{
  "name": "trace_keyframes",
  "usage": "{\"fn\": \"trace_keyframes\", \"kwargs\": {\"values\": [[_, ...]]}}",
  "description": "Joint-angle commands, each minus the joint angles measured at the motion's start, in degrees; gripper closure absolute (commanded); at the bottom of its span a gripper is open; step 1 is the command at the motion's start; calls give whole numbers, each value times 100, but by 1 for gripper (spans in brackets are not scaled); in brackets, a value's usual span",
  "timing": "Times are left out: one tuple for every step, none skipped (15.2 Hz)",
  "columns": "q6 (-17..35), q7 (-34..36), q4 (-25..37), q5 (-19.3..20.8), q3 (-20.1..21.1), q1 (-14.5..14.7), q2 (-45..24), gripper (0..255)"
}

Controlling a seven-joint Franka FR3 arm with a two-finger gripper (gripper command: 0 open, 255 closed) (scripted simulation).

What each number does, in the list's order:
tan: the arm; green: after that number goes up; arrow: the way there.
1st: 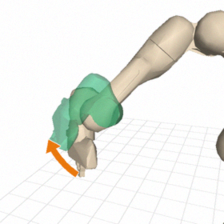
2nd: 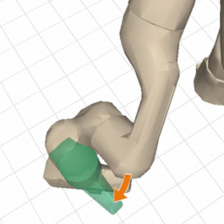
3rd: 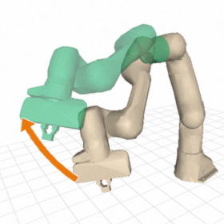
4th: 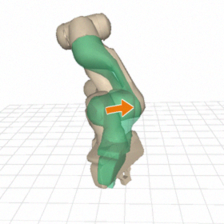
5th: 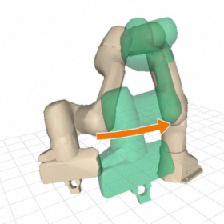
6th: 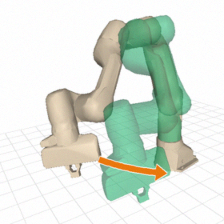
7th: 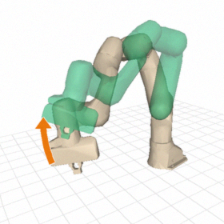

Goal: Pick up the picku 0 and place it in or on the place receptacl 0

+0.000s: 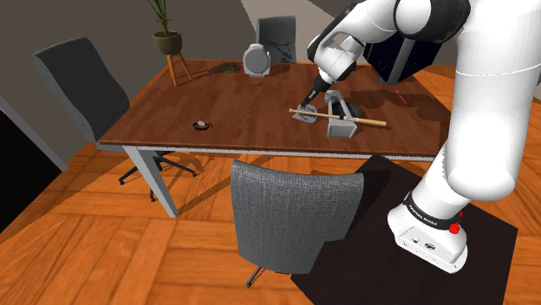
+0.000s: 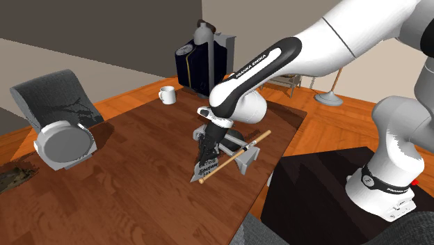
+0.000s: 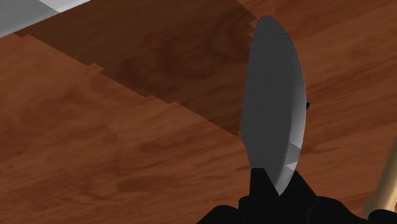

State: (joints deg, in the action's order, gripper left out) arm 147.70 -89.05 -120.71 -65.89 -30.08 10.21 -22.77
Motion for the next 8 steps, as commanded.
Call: {"fn": "trace_keyframes", "kwargs": {"values": [[-1, 0, -1, 0, 1, 0, -1, 255], [-1, -1, -2, 0, 1, 0, -1, 255], [-2, -1, -1, 0, 0, -1, -1, 255], [-1, 0, -1, -1, 1, 0, -2, 255], [-1, -1, 0, -1, 1, 0, -2, 255], [-18, 80, -15, 91, -37, 30, 61, 255], [-36, 162, -27, 184, -76, 61, 124, 255], [-54, 244, -39, 278, -114, 91, 187, 255]]}}
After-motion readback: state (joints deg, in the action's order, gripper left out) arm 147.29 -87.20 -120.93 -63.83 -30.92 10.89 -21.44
